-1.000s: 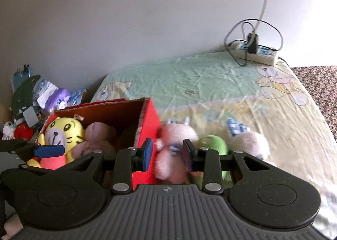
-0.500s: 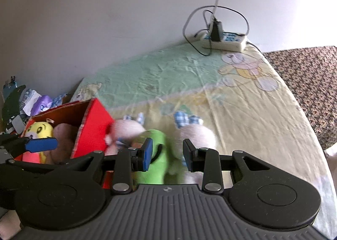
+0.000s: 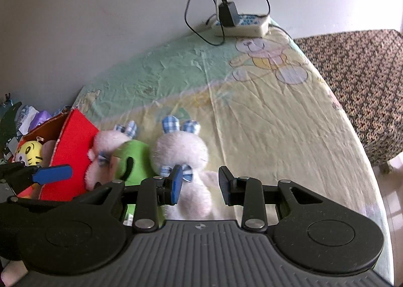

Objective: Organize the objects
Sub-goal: 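Withdraw the right gripper from the box toward the remaining plush toys, then reach the right gripper to the white bunny plush and close on it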

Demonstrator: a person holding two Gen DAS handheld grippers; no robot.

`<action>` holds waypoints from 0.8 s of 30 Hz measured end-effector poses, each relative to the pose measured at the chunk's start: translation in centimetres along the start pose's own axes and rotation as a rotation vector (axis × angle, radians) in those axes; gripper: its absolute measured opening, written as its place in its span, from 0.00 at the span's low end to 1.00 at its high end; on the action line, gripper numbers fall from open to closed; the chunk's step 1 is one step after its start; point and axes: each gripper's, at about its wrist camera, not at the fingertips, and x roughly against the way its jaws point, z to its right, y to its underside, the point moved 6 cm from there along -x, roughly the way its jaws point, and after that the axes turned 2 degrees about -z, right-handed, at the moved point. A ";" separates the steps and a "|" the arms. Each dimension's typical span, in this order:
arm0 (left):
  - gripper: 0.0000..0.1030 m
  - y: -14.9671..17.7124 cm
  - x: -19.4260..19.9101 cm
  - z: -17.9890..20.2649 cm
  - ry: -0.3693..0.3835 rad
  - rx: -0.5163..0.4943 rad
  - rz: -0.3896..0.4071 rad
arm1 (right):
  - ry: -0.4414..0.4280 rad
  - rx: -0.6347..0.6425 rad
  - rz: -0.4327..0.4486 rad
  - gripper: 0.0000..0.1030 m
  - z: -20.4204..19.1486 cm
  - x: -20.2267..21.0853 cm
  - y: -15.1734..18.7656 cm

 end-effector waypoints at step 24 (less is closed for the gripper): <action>0.63 1.3 -7.0 5.4 0.203 -0.026 -0.073 | -0.336 -0.140 -0.211 0.47 1.9 -8.0 -0.5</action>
